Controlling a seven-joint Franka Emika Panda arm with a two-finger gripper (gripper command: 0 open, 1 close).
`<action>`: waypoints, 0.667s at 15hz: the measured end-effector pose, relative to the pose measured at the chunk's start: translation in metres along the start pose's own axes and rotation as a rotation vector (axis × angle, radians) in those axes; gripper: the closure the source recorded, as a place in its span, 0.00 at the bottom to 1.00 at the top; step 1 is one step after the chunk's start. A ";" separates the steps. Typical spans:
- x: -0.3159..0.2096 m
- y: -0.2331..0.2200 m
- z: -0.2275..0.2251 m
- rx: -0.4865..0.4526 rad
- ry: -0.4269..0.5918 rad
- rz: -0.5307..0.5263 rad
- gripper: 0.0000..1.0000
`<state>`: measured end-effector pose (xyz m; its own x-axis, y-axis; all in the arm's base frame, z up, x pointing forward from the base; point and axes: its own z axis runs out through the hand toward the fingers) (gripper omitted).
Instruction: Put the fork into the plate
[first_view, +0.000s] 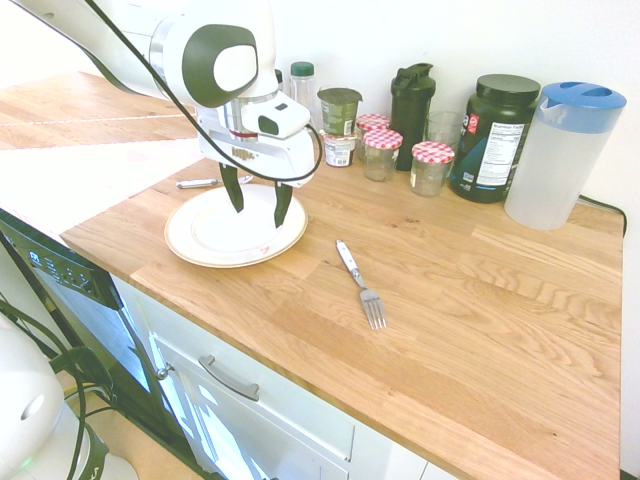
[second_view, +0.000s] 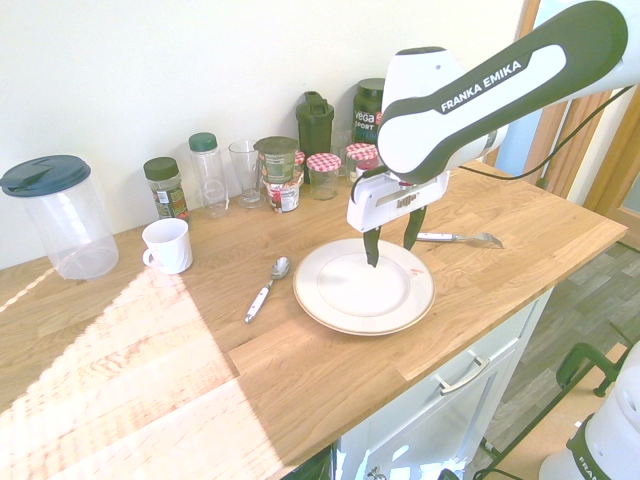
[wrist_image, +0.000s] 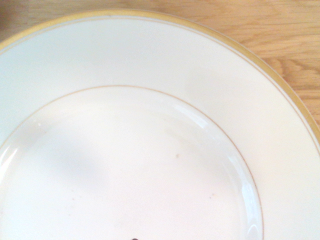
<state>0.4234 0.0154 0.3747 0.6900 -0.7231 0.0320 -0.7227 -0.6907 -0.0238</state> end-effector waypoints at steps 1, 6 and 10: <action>0.000 0.000 0.001 0.002 -0.002 0.003 0.00; 0.008 0.022 -0.008 0.043 0.004 0.029 0.00; 0.029 0.073 -0.017 0.076 0.023 0.010 0.00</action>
<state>0.3898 -0.0562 0.3911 0.6811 -0.7302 0.0542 -0.7239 -0.6826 -0.0998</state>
